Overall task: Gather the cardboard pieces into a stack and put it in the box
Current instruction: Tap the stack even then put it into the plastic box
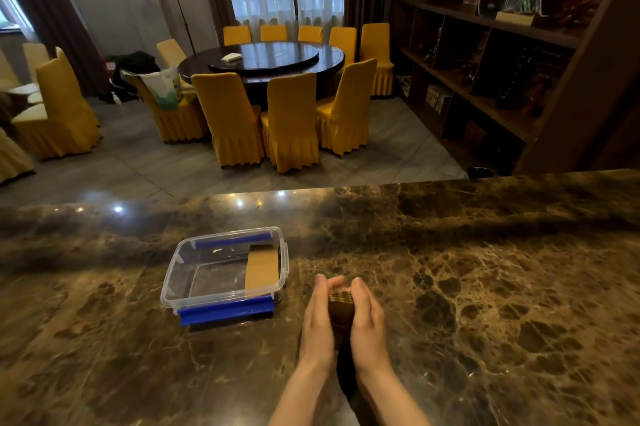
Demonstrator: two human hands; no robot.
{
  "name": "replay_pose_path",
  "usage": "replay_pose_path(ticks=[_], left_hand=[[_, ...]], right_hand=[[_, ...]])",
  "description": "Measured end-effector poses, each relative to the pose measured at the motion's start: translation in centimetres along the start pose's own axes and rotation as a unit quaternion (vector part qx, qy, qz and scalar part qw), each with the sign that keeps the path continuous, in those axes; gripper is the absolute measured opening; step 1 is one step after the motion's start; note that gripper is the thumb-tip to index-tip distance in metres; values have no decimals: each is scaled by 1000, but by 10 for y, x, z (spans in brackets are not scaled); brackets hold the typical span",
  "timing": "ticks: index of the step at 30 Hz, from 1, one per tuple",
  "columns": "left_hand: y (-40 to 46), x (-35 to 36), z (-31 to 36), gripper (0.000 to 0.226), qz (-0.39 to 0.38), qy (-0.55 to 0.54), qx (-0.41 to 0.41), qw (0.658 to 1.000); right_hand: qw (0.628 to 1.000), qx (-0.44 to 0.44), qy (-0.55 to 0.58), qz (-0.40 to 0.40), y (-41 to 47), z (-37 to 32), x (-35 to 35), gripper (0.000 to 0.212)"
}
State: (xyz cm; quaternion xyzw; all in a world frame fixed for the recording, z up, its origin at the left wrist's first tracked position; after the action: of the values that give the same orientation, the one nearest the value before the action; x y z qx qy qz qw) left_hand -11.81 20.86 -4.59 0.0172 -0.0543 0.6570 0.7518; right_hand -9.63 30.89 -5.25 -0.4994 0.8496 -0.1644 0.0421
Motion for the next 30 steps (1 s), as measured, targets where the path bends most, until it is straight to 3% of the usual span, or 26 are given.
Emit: replay_pose_path(ticks=[2, 6, 8, 12, 14, 19, 22, 24, 26, 27, 28, 30], left_hand=[[-4, -9, -1, 65, -61, 6, 0, 998], [-15, -33, -2, 36, -146, 106, 37, 983], [-19, -34, 1, 48, -192, 209, 71, 956], [-18, -28, 18, 40, -170, 310, 169, 920], [-22, -26, 25, 36, -172, 348, 199, 900], [-17, -21, 51, 43, -205, 521, 293, 775], [-7, -19, 53, 54, -235, 605, 284, 705], [-4, -16, 49, 59, -245, 640, 270, 676], [-4, -17, 40, 58, -245, 646, 263, 674], [-6, -20, 35, 55, -238, 630, 264, 690], [-6, -25, 29, 50, -227, 595, 263, 725], [-7, -42, 18, 45, -185, 473, 238, 827]], right_hand=[[1000, -1, 3, -1, 0, 2, -2, 47], [1000, -3, 10, 20, 0, 2, -7, 50], [999, 0, 7, 32, -1, 0, -8, 50], [1000, 7, 8, 18, -5, 0, -6, 54], [999, 15, 10, 30, -7, -2, -12, 46], [991, -91, -53, 77, -16, -36, -28, 38], [984, -130, -116, 40, -18, -43, -10, 33], [982, -110, -147, 32, -15, -28, -2, 22], [980, -80, -174, 53, -10, -7, -4, 19], [978, -71, -185, 61, -9, 0, -6, 20], [977, -70, -189, 65, -7, 3, -7, 20], [978, -68, -187, 66, -5, 3, -8, 21]])
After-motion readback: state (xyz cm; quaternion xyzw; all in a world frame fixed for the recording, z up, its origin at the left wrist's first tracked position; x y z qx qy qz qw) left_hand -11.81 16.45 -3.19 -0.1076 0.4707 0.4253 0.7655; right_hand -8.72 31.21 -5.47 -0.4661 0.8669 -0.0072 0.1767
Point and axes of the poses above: each hand's wrist, its own y-axis towards the middle knuckle, its own x-axis out of the palm, z = x × y, the point moved 8 cm from there along y, towards the middle knuckle, and after that the axes turned 14 degrees about x, right-handed, at the moved point
